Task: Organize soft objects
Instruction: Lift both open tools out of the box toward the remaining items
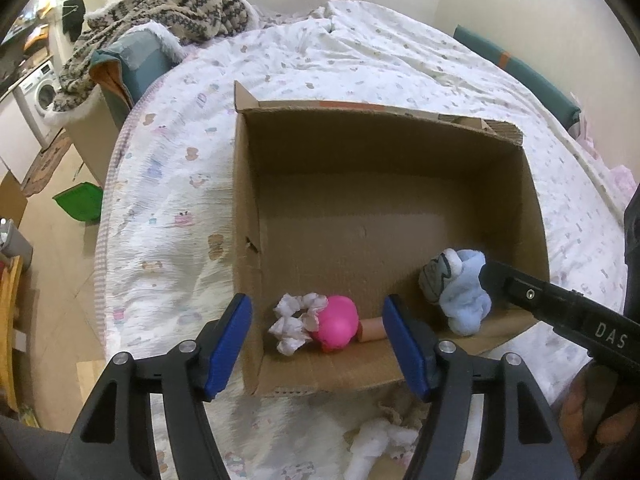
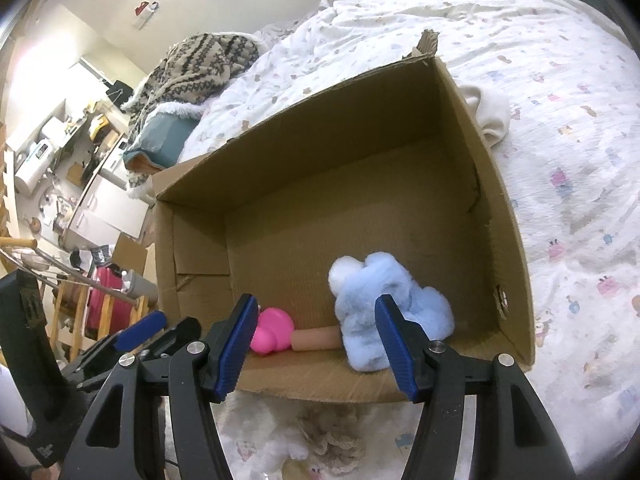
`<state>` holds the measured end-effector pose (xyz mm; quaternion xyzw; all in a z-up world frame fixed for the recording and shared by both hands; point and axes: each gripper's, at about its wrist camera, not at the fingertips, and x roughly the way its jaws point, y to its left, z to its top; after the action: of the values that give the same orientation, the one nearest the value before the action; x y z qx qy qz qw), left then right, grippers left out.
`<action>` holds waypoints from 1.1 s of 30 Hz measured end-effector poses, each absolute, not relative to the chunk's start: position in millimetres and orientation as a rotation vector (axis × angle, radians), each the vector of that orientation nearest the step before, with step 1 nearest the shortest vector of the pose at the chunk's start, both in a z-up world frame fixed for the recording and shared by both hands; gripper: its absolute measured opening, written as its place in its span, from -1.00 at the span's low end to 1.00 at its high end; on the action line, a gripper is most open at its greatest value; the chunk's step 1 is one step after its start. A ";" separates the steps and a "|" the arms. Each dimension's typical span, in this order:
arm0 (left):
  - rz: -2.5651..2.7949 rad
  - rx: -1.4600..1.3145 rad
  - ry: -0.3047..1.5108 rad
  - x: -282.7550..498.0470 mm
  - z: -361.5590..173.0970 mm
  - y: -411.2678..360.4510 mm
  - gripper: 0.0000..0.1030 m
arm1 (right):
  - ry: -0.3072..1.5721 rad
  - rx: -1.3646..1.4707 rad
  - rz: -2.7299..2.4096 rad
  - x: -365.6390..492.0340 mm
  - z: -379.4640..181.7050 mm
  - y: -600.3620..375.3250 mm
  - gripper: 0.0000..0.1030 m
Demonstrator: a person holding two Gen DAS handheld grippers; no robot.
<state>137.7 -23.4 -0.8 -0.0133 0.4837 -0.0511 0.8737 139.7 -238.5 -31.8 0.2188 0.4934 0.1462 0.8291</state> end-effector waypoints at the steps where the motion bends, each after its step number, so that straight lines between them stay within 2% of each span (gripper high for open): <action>1: -0.104 -0.029 1.006 135.6 0.9 -21.7 0.26 | 1.048 0.464 0.309 137.9 -31.1 -239.1 0.24; 23: -0.073 -0.080 1.025 82.6 6.6 5.7 0.26 | 1.059 0.448 0.296 89.4 -18.9 -244.7 0.24; 33: -0.136 -0.069 1.187 64.8 -21.0 6.6 0.26 | 1.129 0.462 0.270 71.6 -30.7 -242.9 0.24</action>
<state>64.8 6.6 -21.0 -0.0326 0.5587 -0.0638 0.8263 71.6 -242.9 -30.7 0.2161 0.5284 0.1264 0.8113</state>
